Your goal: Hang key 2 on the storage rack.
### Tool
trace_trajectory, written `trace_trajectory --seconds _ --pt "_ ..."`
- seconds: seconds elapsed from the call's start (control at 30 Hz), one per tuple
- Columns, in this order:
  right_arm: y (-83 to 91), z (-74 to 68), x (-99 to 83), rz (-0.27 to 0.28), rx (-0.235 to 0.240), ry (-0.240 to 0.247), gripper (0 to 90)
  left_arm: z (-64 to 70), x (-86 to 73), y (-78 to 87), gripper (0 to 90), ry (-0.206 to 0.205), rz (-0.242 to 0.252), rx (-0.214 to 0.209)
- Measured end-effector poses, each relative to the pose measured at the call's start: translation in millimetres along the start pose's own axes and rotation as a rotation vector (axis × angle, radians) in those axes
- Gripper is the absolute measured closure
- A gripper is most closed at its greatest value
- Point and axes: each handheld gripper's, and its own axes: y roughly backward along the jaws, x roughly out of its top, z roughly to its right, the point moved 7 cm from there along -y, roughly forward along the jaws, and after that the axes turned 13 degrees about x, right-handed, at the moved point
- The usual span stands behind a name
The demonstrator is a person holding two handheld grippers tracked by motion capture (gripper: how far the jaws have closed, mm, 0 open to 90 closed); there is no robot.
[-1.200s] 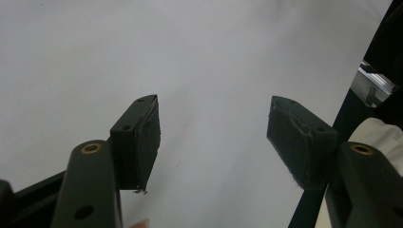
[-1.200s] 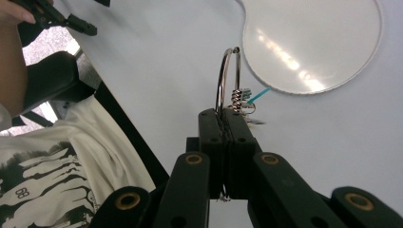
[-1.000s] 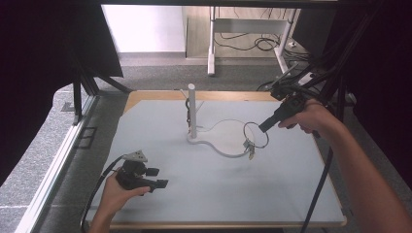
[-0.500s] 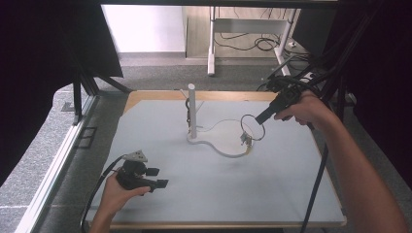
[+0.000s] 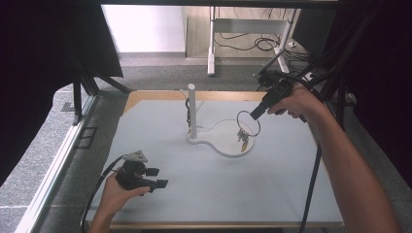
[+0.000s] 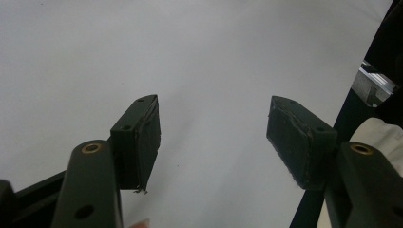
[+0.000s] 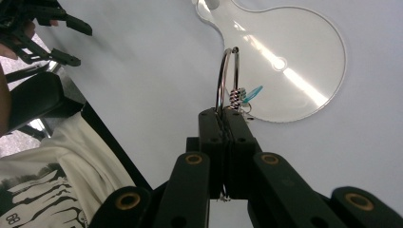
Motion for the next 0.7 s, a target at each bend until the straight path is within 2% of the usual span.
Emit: trace_trajectory --seconds 0.2,0.27,0.7 --pt "-2.2 2.2 4.8 0.004 -0.010 -0.007 88.2 -0.5 -0.1 0.9 36.2 -0.001 0.002 -0.001" --pt "-2.2 2.1 7.8 0.020 -0.012 -0.005 88.2 -0.4 -0.1 0.8 36.2 -0.001 0.001 -0.001" --pt "-6.0 0.1 21.0 0.026 0.009 0.004 88.2 -0.3 -0.4 0.5 36.2 -0.003 -0.001 -0.002"
